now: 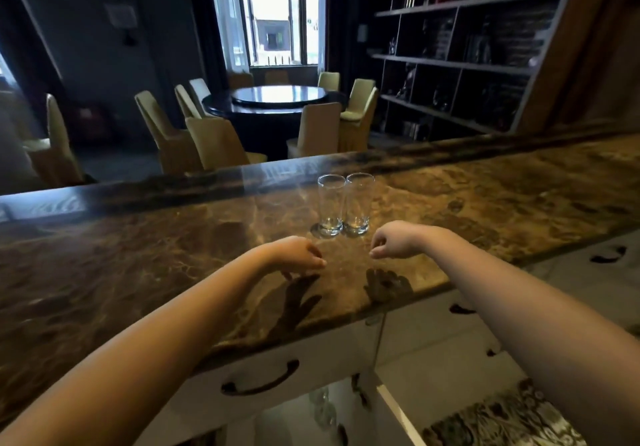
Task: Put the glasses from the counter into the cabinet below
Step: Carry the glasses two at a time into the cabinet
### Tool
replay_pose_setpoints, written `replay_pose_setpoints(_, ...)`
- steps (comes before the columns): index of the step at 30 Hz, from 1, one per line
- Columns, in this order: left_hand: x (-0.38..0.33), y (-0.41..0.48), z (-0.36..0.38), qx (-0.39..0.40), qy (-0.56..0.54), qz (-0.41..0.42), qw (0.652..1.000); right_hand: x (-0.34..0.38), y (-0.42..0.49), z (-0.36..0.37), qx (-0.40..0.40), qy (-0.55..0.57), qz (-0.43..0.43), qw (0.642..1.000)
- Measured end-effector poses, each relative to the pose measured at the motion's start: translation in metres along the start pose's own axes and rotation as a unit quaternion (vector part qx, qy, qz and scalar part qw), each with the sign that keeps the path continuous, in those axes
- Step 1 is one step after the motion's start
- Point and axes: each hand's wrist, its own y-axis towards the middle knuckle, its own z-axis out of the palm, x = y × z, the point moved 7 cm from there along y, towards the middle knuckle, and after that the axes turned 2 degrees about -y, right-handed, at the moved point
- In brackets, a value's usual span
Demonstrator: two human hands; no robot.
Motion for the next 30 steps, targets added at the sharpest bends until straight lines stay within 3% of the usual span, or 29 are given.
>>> replay_pose_setpoints(7,0.002,0.057,-0.028,-0.086,-0.065,0.028,0.994,-0.029,0.054,-0.016,-0.082,0.05,0.087,0.992)
replay_pose_setpoints(12,0.008,0.095,-0.059,-0.182,-0.193,0.092,0.96,-0.039,0.096,-0.032,-0.143,0.144,0.135,0.97)
replay_pose_setpoints(19,0.019,0.134,-0.068,-0.169,-0.333,0.149,0.916,-0.045,0.123,-0.039,-0.147,0.28,0.168,0.934)
replay_pose_setpoints(24,0.021,0.153,-0.062,-0.146,-0.342,0.176,0.912,-0.046,0.125,-0.045,-0.16,0.33,0.131,0.921)
replay_pose_setpoints(30,0.015,0.167,-0.058,-0.151,-0.32,0.197,0.914,-0.037,0.13,-0.061,-0.157,0.247,0.083,0.953)
